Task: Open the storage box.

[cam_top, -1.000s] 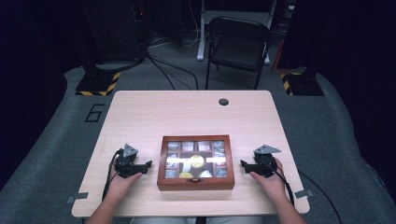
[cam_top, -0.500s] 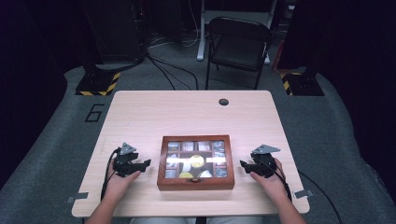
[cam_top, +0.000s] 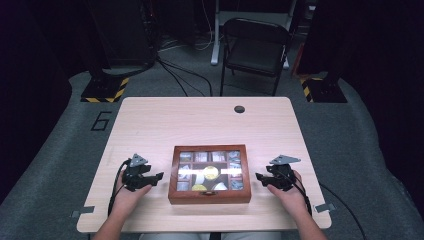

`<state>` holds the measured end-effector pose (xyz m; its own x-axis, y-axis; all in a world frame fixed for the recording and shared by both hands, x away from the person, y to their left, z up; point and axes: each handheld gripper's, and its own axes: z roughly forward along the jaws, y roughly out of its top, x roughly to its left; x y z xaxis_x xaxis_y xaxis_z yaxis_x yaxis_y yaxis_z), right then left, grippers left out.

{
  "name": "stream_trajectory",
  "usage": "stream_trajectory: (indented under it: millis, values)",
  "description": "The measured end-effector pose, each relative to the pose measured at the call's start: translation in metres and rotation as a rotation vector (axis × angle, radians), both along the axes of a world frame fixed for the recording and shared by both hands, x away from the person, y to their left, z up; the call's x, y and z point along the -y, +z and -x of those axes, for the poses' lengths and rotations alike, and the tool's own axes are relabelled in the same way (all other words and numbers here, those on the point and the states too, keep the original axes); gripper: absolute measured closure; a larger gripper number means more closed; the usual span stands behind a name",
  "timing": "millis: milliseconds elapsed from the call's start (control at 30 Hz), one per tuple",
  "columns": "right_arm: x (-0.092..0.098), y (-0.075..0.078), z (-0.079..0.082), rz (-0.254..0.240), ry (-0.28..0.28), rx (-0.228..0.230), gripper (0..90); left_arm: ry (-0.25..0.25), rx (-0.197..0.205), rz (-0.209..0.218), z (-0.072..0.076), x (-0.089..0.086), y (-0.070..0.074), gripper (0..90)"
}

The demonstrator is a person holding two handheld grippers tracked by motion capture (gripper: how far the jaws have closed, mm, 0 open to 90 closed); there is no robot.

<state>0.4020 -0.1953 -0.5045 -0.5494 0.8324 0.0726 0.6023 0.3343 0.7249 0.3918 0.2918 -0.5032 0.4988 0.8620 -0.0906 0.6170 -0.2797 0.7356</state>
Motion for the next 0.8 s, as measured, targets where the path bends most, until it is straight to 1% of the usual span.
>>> stream_trajectory:
  millis: [67,100,133,167,200,233,300,367,400,433,467,500,533,567,633,800]
  values:
    - [0.0,0.002,0.003,-0.009,0.009,0.001,42.9,0.001,-0.001,0.017,0.003,0.0,0.003,36.2]
    - [0.0,0.002,0.003,-0.009,0.009,0.001,42.9,0.001,-0.001,0.017,0.003,0.0,0.003,36.4]
    - [0.0,0.006,0.01,-0.013,0.018,0.003,43.3,-0.01,0.0,0.023,0.007,0.0,0.006,36.5]
    - [0.0,0.008,0.012,-0.013,0.023,0.004,43.5,-0.012,-0.004,0.031,0.009,0.0,0.008,36.5]
    - [0.0,0.009,0.014,-0.017,0.035,0.015,43.7,-0.015,0.003,0.033,0.011,0.001,0.008,36.7]
    - [0.001,0.011,0.016,-0.016,0.035,0.02,44.1,-0.026,-0.003,0.03,0.013,0.001,0.01,37.0]
    - [0.001,0.015,0.019,-0.029,0.029,0.024,44.4,-0.022,0.0,0.03,0.015,0.002,0.011,37.3]
    - [0.002,0.018,0.021,-0.044,0.031,0.032,44.6,-0.018,-0.008,0.042,0.019,0.003,0.014,37.4]
    - [0.002,0.019,0.022,-0.047,0.026,0.034,44.7,-0.019,-0.007,0.048,0.02,0.003,0.015,37.5]
    - [0.003,0.02,0.023,-0.047,0.033,0.037,45.0,-0.02,-0.01,0.048,0.021,0.004,0.016,37.6]
    - [0.003,0.021,0.024,-0.051,0.029,0.034,45.0,-0.025,-0.008,0.044,0.022,0.004,0.017,37.6]
    - [0.003,0.022,0.025,-0.058,0.032,0.032,45.1,-0.019,-0.002,0.048,0.023,0.004,0.017,37.6]
    - [0.003,0.022,0.025,-0.058,0.032,0.032,45.1,-0.019,-0.002,0.048,0.023,0.004,0.017,37.6]
    - [0.003,0.024,0.028,-0.053,0.031,0.031,45.1,-0.03,-0.005,0.041,0.024,0.004,0.019,37.6]
    - [0.003,0.025,0.031,-0.052,0.041,0.037,45.1,-0.027,0.001,0.046,0.027,0.005,0.021,37.6]
    - [0.0,0.028,0.041,-0.052,0.067,0.032,45.2,-0.04,0.0,0.054,0.035,0.006,0.024,37.7]
